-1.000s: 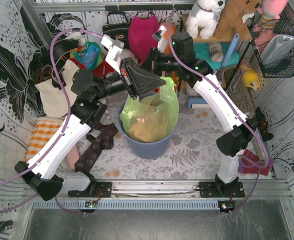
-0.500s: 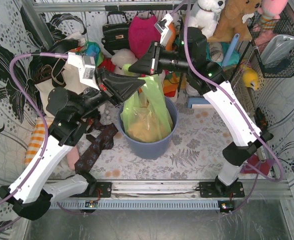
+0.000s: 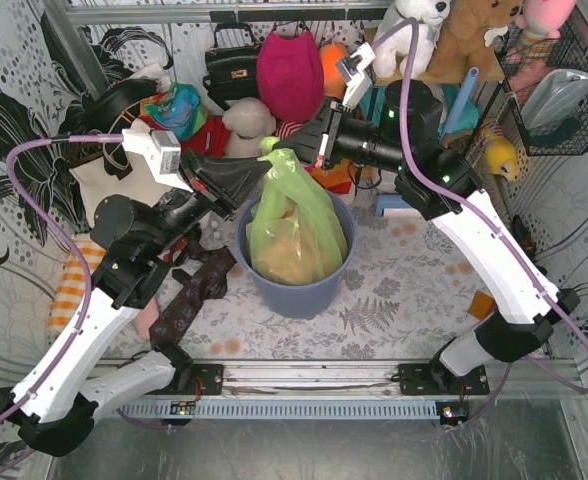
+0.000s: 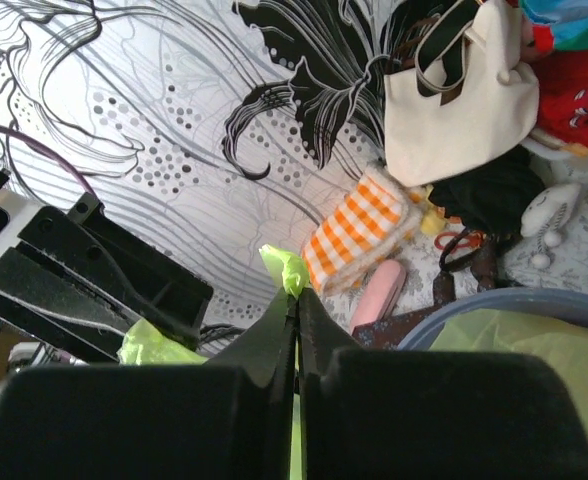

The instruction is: Tie the trash bag

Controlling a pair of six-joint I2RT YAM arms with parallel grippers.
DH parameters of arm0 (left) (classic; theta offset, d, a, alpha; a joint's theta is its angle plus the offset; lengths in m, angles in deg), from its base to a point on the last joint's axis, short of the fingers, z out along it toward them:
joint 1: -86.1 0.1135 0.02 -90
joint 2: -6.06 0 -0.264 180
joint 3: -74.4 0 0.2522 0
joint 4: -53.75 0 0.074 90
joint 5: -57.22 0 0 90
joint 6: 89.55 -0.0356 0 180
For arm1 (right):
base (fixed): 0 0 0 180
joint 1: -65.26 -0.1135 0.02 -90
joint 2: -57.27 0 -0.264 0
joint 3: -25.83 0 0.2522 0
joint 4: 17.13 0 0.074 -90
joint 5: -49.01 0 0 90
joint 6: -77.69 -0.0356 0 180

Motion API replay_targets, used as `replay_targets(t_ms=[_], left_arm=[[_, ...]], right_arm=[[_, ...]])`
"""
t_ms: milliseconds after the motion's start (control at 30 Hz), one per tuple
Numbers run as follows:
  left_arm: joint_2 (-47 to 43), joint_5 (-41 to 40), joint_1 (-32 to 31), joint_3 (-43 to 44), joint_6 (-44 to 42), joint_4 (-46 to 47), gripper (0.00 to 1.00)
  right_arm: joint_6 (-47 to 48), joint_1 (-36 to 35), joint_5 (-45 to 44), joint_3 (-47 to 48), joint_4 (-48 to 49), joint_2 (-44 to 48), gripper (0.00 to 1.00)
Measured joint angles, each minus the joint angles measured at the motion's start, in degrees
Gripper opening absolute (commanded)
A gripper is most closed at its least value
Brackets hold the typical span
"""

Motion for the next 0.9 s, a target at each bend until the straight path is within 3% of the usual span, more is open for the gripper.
replay_targets(t_ms=[133, 200, 367, 667, 900], left_arm=[[-0.63, -1.09, 0.0, -0.68, -0.11, -0.02, 0.0], [-1.2, -1.55, 0.0, -1.05, -0.11, 0.0, 0.0], [-1.75, -2.19, 0.0, -1.53, -0.11, -0.02, 0.0], [-1.73, -0.09, 0.0, -3.48, 0.52, 0.09, 0.0], [-0.37, 5.6, 0.0, -3.63, 1.57, 0.17, 0.0]], right_arm=[[-0.66, -0.35, -2.97, -10.51, 5.4, 5.7, 0.0], [-1.53, -0.52, -5.46, -22.03, 12.0, 11.28, 0.0], [-1.66, -0.57, -8.04, -32.02, 22.47, 15.78, 0.0], [-0.59, -0.57, -10.69, -36.98, 36.22, 18.95, 0.0], [-1.36, -0.85, -9.53, -31.41, 39.78, 12.76, 0.0]])
